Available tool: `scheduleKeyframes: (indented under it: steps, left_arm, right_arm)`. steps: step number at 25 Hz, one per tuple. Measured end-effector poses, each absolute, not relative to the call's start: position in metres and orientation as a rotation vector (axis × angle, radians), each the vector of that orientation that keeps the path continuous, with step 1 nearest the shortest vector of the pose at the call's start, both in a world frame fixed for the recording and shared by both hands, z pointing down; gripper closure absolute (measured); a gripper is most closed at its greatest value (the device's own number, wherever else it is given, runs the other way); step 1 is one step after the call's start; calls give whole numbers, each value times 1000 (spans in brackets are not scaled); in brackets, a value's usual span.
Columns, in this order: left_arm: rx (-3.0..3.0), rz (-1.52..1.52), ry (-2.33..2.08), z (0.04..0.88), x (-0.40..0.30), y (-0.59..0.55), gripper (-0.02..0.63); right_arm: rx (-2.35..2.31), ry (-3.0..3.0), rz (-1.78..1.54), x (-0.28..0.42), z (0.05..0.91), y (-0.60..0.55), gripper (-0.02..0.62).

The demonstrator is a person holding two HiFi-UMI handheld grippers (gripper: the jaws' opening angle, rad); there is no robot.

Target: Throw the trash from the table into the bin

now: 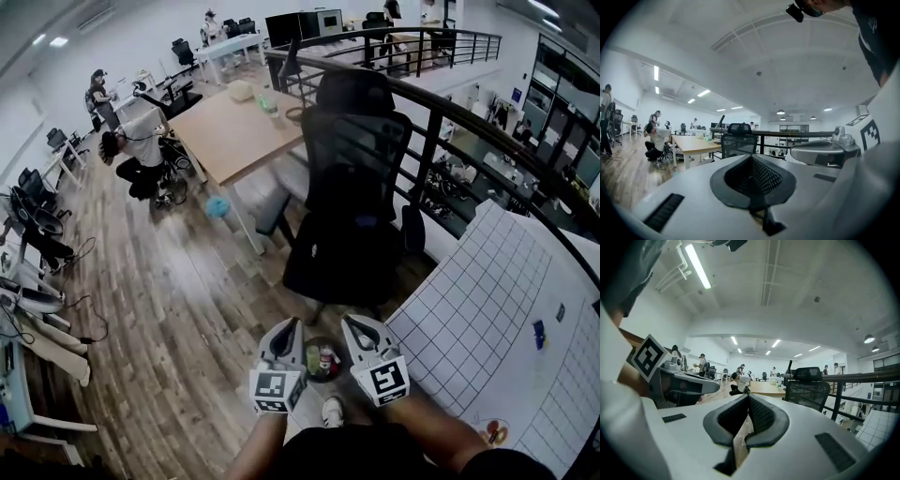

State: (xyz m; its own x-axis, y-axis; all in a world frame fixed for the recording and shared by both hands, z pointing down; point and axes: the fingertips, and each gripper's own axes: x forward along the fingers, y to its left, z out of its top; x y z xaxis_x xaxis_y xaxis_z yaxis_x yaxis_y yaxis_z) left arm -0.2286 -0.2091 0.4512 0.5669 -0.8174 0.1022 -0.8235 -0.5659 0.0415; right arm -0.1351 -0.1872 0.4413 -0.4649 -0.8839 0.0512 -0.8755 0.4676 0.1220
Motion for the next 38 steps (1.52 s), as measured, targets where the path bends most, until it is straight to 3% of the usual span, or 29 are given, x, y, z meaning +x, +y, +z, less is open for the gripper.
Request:
scheduleKeyframes:
  steps: [20,38]
  left_arm:
    - [2865,114,-1179,427,-152,-158,586]
    - [3078,187,-567,424,101,-50,586]
  right_arm:
    - [1745,-2544,-115,-81,426,-133,572]
    - [2244,-2149,-32,155,432,7,572]
